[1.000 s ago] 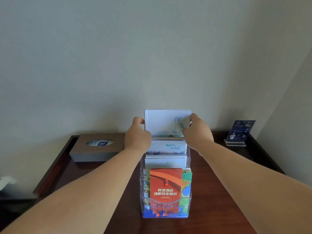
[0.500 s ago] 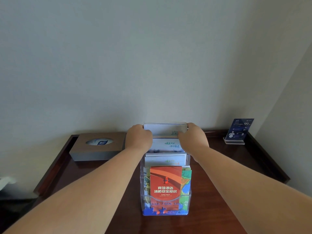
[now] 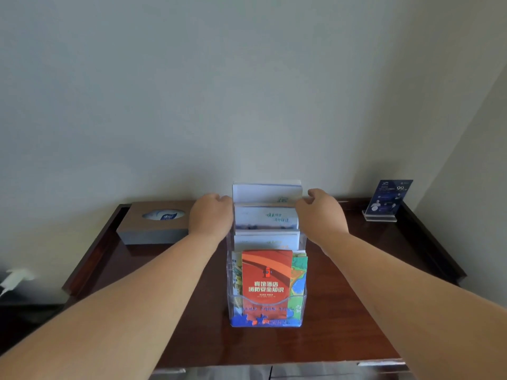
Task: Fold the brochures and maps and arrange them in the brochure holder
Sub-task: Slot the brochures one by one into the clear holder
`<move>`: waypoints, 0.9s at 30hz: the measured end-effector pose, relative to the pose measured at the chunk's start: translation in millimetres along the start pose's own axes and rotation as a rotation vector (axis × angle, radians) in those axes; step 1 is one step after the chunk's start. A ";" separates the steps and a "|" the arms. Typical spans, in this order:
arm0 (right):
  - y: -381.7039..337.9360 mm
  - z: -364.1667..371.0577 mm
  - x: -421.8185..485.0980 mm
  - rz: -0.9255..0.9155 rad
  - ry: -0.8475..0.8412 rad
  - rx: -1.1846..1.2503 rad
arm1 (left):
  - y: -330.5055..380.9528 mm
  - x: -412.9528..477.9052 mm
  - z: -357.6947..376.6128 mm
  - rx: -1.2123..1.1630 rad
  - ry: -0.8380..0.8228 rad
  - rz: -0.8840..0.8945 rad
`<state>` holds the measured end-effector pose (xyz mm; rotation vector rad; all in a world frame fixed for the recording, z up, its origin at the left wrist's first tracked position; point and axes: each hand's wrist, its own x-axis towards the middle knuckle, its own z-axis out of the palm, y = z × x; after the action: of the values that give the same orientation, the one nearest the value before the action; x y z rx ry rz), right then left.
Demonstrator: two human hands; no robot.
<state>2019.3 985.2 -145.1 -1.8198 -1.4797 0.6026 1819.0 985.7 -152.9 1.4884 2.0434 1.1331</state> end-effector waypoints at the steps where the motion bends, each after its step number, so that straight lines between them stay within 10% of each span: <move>1: 4.4 -1.6 -1.7 0.001 0.021 -0.003 | -5.1 -3.9 -1.3 -0.001 0.011 -0.015; 14: 65.6 43.4 -40.5 0.406 -0.214 0.259 | -65.3 -64.2 33.1 -0.336 -0.295 -0.542; 27: 73.7 40.9 -16.1 0.556 -0.152 0.404 | -59.8 -39.0 71.7 -0.407 -0.416 -0.535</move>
<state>2032.8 971.8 -228.7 -1.8757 -0.8376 1.2347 1846.3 970.8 -249.2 0.8205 1.6488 0.8598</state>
